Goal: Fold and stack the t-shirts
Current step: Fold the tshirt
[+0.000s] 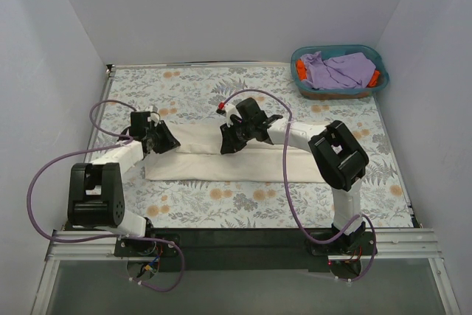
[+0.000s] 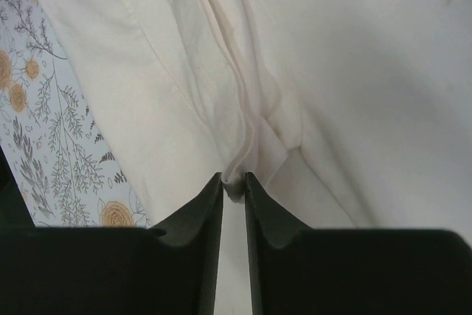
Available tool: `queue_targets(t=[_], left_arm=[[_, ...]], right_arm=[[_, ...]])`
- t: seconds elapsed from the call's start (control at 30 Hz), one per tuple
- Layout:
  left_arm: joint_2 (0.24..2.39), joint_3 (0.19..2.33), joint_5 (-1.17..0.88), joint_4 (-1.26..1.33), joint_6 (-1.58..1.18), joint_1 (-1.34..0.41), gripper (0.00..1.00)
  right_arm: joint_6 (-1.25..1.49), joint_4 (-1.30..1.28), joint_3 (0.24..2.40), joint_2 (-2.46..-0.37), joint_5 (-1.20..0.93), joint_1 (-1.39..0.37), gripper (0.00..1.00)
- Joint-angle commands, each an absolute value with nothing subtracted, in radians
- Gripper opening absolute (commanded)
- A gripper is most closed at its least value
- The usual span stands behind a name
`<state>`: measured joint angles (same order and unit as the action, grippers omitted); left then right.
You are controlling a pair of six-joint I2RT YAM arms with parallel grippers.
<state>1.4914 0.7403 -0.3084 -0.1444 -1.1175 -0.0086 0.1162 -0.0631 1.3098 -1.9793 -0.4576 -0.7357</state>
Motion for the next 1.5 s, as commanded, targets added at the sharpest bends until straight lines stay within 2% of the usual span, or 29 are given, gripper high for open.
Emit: queue_targets(t=[0.0, 0.03, 0.13, 0.37, 0.53, 0.67, 0.8, 0.93, 1.17, 1.47], left_arm=[[1.404, 0.716, -0.261, -0.127, -1.146, -0.002, 0.23], [1.391, 0.706, -0.262, -0.129, -1.149, -0.002, 0.31], [1.355, 0.689, -0.265, -0.138, -1.17, -0.002, 0.4], [1.238, 0.655, -0.264, -0.189, -1.224, -0.002, 0.52], [1.177, 0.664, -0.268, -0.247, -1.269, -0.003, 0.53], [1.175, 0.689, -0.29, -0.268, -1.311, -0.014, 0.53], [1.218, 0.716, -0.291, -0.265, -1.336, -0.052, 0.48], [1.29, 0.741, -0.265, -0.256, -1.336, -0.08, 0.35], [1.437, 0.736, -0.158, -0.219, -1.387, -0.08, 0.21], [1.545, 0.741, -0.045, -0.245, -1.462, -0.075, 0.14]], right_arm=[[0.095, -0.075, 1.29, -1.934, -0.48, -0.745, 0.23], [0.094, -0.077, 1.286, -1.93, -0.48, -0.747, 0.25], [0.083, -0.083, 1.276, -1.924, -0.479, -0.749, 0.27], [0.043, -0.107, 1.243, -1.888, -0.457, -0.762, 0.28], [0.052, -0.129, 1.238, -1.839, -0.448, -0.765, 0.28], [0.081, -0.141, 1.258, -1.802, -0.423, -0.762, 0.37], [0.12, -0.143, 1.296, -1.812, -0.454, -0.764, 0.39], [0.164, -0.137, 1.351, -1.88, -0.523, -0.764, 0.35], [0.187, -0.095, 1.394, -1.999, -0.543, -0.764, 0.32], [0.141, -0.095, 1.24, -1.97, -0.424, -0.741, 0.29]])
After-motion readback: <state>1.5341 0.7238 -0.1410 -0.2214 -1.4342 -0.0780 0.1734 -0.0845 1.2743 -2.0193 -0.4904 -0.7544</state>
